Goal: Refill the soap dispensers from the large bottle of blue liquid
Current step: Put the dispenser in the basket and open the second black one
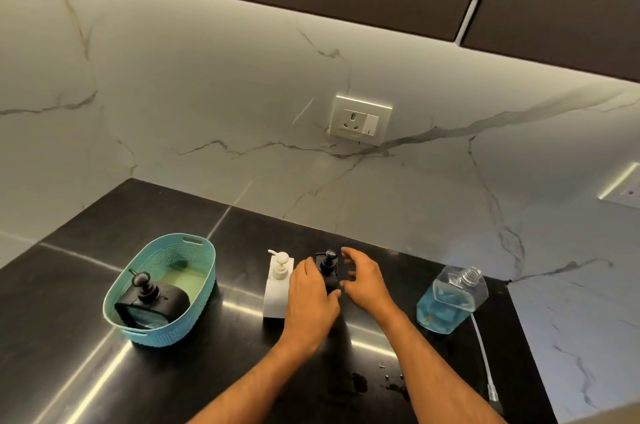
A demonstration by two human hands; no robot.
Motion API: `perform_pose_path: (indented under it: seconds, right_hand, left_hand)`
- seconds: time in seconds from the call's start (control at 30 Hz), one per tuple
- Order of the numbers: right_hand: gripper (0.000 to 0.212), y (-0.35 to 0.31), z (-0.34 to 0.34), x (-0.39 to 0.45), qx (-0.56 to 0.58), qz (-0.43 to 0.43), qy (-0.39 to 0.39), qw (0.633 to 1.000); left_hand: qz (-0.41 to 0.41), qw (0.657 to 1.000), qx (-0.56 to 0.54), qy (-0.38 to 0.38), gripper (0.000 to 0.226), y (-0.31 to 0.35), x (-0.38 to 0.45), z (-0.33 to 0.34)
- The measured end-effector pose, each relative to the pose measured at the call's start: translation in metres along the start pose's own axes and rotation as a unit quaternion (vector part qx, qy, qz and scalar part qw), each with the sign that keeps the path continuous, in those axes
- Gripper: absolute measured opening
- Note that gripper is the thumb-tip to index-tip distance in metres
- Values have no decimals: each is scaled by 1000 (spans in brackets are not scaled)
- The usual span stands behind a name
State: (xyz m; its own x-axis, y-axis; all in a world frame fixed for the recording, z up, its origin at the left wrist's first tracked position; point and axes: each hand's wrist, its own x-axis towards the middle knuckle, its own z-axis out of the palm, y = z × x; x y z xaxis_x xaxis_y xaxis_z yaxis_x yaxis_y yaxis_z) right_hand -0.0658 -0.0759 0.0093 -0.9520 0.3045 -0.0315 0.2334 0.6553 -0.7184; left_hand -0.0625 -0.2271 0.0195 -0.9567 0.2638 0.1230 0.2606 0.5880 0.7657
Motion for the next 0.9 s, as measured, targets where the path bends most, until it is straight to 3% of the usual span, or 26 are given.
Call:
perform_pose_path:
  seconds: [0.13, 0.43, 0.53, 0.7, 0.9]
  right_hand:
    - [81, 2, 4, 11, 0, -30, -33, 999]
    - [41, 17, -2, 7, -32, -92, 16, 995]
    - [44, 25, -6, -2, -35, -78, 30, 996]
    - [55, 35, -14, -33, -40, -80, 51, 995]
    - [70, 45, -23, -79, -69, -88, 56, 992]
  left_hand:
    - [-48, 999, 11, -17, 61, 3, 8, 12]
    - [-57, 996, -4, -62, 49, -3, 16, 23]
    - [-40, 996, -28, -81, 43, -9, 15, 20]
    - [5, 989, -31, -148, 69, -18, 11, 13]
    - [79, 973, -5, -218, 65, -26, 4, 1]
